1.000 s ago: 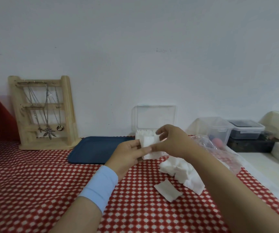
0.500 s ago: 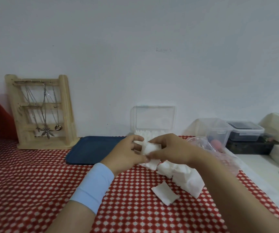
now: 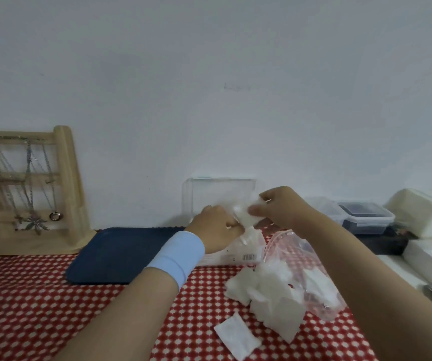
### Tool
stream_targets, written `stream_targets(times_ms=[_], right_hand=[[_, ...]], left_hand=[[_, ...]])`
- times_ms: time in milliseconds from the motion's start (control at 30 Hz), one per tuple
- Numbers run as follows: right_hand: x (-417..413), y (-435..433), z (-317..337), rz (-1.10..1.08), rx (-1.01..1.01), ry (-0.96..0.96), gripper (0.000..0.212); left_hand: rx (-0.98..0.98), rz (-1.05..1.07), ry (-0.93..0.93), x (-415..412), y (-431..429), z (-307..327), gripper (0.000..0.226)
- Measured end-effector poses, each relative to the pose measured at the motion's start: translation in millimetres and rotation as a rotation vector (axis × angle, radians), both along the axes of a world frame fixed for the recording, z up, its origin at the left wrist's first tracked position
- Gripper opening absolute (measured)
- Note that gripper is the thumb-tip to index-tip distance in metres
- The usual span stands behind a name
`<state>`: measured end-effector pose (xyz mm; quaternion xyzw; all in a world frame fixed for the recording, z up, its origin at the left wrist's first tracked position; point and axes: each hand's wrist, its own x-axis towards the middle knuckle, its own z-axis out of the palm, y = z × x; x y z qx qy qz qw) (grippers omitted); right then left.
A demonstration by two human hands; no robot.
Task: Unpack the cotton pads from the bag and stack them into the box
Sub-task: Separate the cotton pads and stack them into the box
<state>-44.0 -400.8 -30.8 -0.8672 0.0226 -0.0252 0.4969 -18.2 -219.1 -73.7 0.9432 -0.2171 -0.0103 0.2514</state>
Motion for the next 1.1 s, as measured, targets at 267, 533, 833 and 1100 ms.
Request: stream_targets(times_ms=[267, 533, 833, 1100], right_hand=[[9, 3, -15, 0.023, -0.270, 0.072, 0.012], [14, 24, -15, 0.047, -0.895, 0.096, 0.024], [31, 64, -12, 0.116, -1.171, 0.272, 0.024], [31, 49, 6, 0.068, -0.587, 0.613, 0.030]], left_hand=[[0.264, 0.036, 0.046, 14, 0, -3, 0.029], [0.308, 0.034, 0.028, 15, 5, -3, 0.039], [0.213, -0.004, -0.040, 8, 18, -20, 0.037], [0.100, -0.046, -0.064, 7, 30, -35, 0.046]])
